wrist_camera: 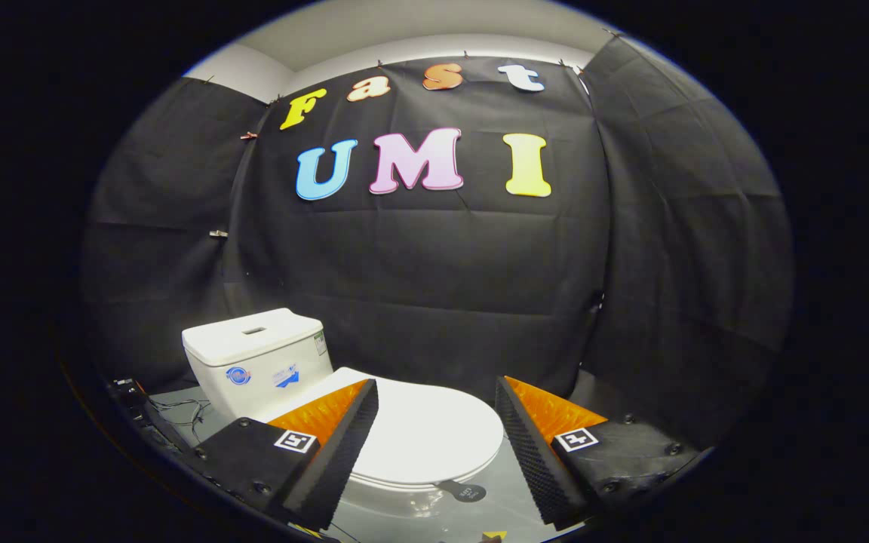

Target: Open the toilet lid.

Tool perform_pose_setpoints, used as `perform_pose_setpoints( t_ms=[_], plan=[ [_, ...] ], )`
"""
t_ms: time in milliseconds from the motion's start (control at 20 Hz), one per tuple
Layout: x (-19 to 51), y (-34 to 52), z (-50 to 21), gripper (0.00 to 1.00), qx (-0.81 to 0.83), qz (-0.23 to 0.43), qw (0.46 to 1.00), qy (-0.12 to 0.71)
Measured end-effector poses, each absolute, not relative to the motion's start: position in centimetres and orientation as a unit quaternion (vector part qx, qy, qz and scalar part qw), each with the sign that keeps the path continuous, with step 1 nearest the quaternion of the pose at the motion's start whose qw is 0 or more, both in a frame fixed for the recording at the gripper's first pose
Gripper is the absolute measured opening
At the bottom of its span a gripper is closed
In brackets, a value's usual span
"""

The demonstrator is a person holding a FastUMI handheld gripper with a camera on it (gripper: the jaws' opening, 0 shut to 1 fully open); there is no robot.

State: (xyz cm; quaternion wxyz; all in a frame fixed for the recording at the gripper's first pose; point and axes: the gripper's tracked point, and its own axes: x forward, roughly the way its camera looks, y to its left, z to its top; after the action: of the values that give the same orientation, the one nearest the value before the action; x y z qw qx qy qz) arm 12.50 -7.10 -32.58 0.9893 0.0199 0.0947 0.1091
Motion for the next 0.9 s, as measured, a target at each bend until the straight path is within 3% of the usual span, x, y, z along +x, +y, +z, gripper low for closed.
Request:
perform_pose_setpoints(
  t_ms=[550,900],
  plan=[
    [14.1,-12.3,-48.6,0.99,0.251,0.044,0.928,0.273],
    [13.5,-15.1,-55.5,0.99,0.408,-0.006,0.849,0.335]
  ],
)
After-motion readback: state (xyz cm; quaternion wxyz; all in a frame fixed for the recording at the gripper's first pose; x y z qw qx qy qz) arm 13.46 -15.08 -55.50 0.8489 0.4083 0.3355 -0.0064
